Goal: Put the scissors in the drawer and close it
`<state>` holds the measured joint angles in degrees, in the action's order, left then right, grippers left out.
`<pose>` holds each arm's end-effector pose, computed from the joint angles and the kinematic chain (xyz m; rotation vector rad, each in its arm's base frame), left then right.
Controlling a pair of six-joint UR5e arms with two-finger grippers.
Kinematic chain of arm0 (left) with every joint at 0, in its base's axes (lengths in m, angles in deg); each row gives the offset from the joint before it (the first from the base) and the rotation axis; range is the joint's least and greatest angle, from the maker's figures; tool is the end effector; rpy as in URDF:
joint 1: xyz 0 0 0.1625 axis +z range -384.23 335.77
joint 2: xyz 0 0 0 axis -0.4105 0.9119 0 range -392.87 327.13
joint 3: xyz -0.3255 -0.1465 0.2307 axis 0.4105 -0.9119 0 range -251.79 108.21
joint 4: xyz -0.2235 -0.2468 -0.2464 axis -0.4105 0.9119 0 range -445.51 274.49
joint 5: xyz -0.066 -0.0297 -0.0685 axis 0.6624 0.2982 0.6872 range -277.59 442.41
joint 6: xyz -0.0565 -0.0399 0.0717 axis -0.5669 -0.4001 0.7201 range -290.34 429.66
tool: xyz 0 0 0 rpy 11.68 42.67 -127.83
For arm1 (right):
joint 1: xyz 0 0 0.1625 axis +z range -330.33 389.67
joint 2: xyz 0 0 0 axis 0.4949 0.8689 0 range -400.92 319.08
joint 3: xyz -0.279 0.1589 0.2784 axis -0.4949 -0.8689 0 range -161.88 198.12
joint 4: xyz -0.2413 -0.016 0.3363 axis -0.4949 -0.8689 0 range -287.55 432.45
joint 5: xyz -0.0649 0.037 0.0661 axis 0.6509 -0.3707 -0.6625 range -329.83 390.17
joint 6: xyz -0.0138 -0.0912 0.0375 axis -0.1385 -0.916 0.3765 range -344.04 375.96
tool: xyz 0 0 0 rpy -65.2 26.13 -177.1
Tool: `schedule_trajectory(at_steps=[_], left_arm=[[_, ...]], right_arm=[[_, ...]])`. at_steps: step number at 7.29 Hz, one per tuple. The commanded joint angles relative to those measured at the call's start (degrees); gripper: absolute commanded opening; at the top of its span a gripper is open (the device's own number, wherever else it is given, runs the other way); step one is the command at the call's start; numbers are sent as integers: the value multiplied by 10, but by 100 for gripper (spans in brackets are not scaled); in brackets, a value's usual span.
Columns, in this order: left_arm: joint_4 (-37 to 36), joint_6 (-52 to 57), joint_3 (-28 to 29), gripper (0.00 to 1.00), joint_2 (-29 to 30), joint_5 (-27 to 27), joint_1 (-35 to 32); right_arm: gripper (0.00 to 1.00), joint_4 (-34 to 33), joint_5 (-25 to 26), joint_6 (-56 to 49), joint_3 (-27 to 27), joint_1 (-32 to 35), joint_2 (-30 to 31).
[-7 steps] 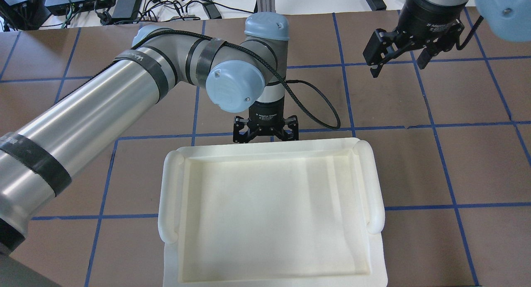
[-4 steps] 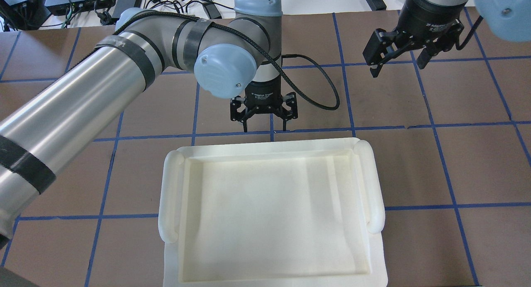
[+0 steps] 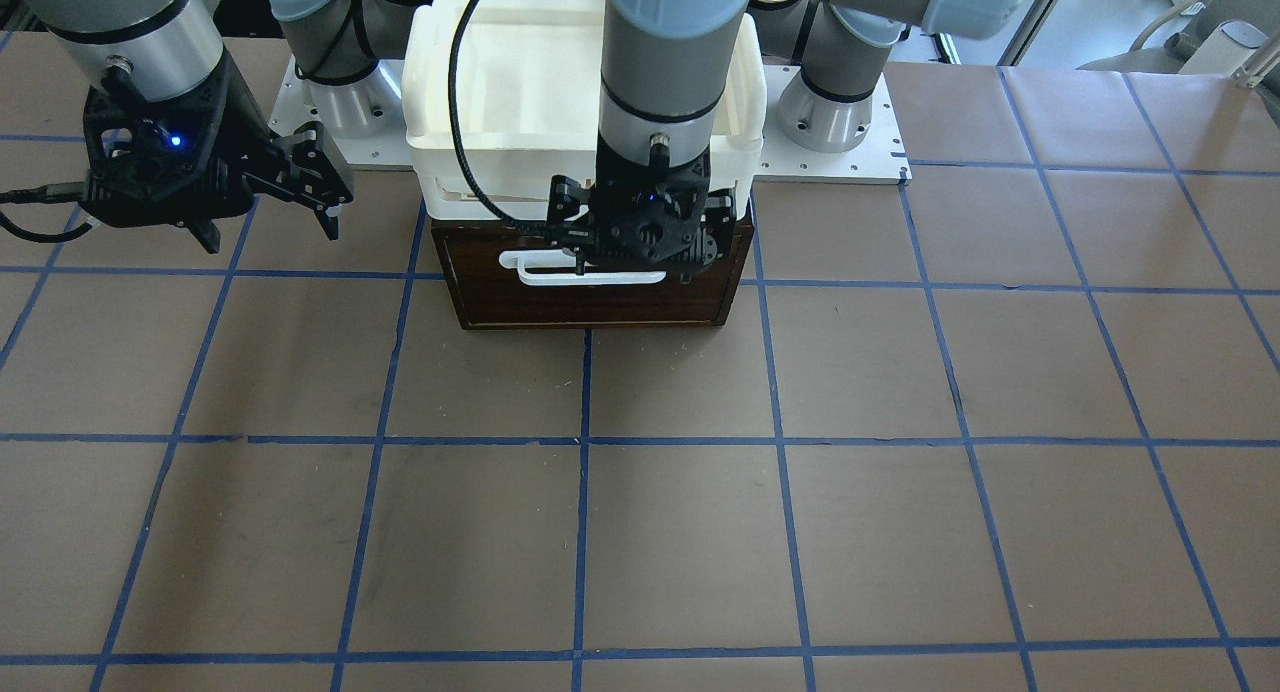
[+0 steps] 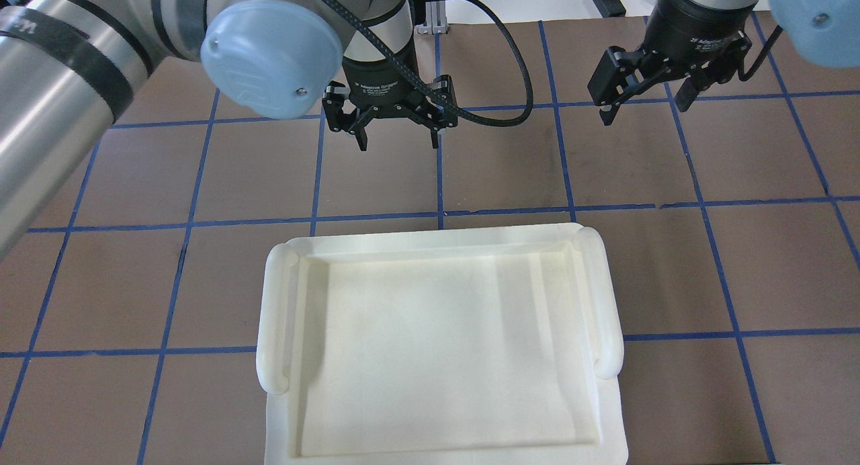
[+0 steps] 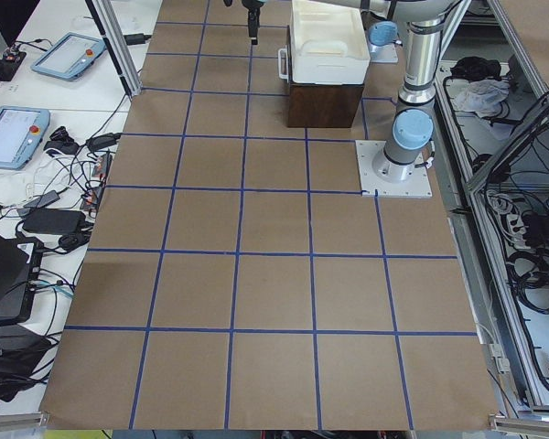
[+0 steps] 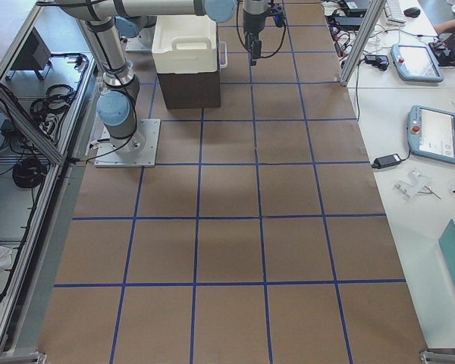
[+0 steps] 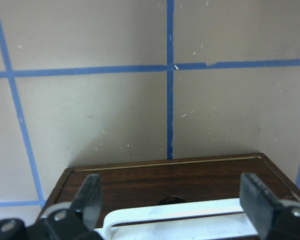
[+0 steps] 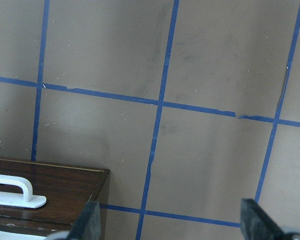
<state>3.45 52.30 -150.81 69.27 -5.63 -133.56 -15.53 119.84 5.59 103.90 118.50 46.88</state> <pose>-0.3213 -0.5030 0.4703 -0.0531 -3.1092 -0.0198 0.1235 -0.5106 0.5014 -0.2518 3.1257 -0.0012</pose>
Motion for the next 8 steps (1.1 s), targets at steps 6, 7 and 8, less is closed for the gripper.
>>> schedule_trajectory(at_steps=[6, 7, 8], left_arm=[[53, 122, -75, 100, -152, -30, 148], [47, 148, -87, 100, -160, -27, 175], [46, 155, -90, 100, -169, -28, 189]], right_arm=[[100, 2, 1, 30, 0, -29, 4], [100, 3, 2, 30, -1, -29, 5], [100, 4, 17, 31, -1, -29, 10]])
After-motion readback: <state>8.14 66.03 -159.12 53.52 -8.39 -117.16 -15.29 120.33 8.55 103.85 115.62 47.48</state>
